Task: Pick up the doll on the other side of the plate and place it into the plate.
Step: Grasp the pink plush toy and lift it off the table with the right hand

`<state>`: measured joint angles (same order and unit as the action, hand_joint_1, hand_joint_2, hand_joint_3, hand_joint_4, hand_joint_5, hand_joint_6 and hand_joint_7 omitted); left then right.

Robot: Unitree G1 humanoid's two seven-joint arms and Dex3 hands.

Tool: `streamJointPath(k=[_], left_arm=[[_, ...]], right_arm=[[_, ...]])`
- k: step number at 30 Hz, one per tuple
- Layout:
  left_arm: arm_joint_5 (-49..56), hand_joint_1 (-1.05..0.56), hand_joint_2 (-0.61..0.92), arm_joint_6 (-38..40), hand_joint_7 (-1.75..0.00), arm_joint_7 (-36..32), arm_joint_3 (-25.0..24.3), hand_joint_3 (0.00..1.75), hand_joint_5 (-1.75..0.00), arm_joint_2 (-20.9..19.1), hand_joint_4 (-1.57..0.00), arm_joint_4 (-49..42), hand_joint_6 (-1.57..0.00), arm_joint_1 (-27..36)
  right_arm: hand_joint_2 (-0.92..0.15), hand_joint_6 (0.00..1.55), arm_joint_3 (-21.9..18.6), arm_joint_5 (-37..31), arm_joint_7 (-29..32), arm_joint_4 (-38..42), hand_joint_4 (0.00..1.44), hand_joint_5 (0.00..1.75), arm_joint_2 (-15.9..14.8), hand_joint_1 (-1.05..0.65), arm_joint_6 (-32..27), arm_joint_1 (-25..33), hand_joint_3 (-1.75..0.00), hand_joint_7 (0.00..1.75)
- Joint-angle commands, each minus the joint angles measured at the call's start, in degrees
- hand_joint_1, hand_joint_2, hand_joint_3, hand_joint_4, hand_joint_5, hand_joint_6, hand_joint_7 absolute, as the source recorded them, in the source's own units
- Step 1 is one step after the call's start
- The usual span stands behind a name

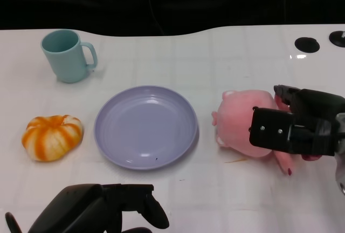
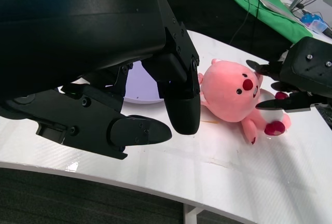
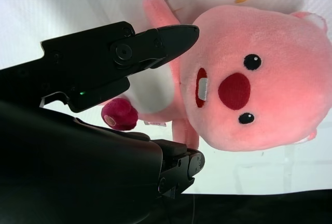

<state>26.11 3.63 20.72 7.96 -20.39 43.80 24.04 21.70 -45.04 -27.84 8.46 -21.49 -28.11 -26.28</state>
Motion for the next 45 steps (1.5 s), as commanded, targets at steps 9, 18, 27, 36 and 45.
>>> streamJointPath(k=[9,18,27,36,45], left_arm=[[-0.2,-0.21,0.92,0.5,-0.88,0.1,-0.6,0.38,-1.7,-0.4,-0.6,2.7,-0.71,2.5],[-0.4,-0.21,0.92,-0.3,-0.88,-0.1,-1.6,0.37,-1.69,-0.3,-0.61,6.0,-0.72,6.0],[-1.0,-0.2,0.92,-0.6,-0.87,0.2,-2.6,0.36,-1.68,0.0,-0.63,8.4,-0.72,8.0],[-0.7,-0.21,0.92,0.4,-0.87,0.3,-2.1,0.38,-1.69,-0.1,-0.62,9.1,-0.72,7.5],[-0.9,-0.21,0.91,0.7,-0.88,0.5,-1.9,0.39,-1.73,-0.3,-0.61,9.4,-0.72,7.5]], right_arm=[[-0.92,0.22,3.5,1.3,-0.5,10.3,0.03,0.2,1.4,-0.85,0.5,-5.9,-0.14,0.04],[-0.92,0.24,6.3,1.9,0.4,20.9,0.02,0.18,4.0,-0.84,1.8,-11.2,-0.16,0.03],[-0.92,0.26,9.6,2.1,3.1,32.7,0.01,0.19,6.5,-0.88,7.3,-16.4,-0.11,0.02],[-0.92,0.34,15.2,-0.8,9.0,44.2,0.08,0.21,9.1,-0.86,14.8,-20.9,-0.03,0.03],[-0.92,0.85,18.7,-3.2,23.3,52.4,0.51,0.31,11.2,-0.58,21.6,-22.3,0.0,0.09]])
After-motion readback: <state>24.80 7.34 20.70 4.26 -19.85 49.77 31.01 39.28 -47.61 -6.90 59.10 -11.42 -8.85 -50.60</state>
